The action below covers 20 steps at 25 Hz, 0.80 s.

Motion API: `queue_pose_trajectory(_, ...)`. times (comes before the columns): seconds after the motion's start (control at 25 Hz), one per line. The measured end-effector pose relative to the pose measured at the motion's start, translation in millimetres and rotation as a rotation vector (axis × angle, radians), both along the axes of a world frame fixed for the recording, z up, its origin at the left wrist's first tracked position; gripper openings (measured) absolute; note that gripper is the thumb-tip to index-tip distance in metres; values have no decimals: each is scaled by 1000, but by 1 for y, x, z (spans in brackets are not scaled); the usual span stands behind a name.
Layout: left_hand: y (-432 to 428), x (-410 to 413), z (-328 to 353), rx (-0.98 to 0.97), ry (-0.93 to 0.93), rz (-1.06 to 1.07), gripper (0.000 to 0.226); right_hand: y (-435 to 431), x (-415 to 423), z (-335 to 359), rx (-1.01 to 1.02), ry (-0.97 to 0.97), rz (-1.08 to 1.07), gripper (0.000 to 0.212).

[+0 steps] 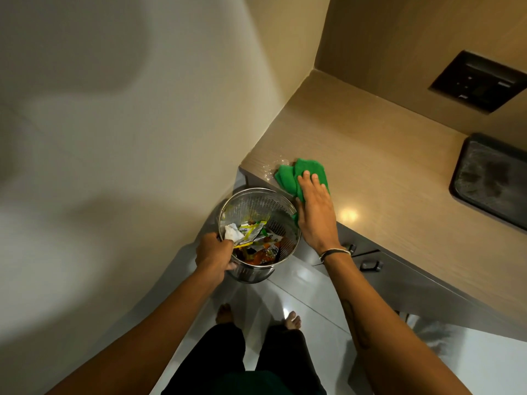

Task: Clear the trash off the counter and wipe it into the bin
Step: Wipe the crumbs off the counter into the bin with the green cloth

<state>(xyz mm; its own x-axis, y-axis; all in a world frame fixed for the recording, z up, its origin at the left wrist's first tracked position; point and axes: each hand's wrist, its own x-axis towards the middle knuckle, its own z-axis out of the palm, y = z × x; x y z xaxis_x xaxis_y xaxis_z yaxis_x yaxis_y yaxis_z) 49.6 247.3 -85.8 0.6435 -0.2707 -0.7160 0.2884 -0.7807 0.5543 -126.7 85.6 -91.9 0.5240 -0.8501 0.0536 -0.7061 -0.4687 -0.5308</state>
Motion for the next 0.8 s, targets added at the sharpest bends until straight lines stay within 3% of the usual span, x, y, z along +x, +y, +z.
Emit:
queue_pose_trajectory(0.2,-1,-1,9,-30,39,32,27,23,16,9,138,-167,100,64)
queue_pose_trajectory(0.48,-2,-2,12,-33,41,58,26,56,2,18,321,-173,287,56)
queue_pose_trajectory(0.68,-3,3,16,-23,47,50,25,20,2,39,351,-495,1,47)
queue_pose_trajectory(0.8,-3,7,14,-5,46,32,28,-20,-6,52,197,-628,-183,43)
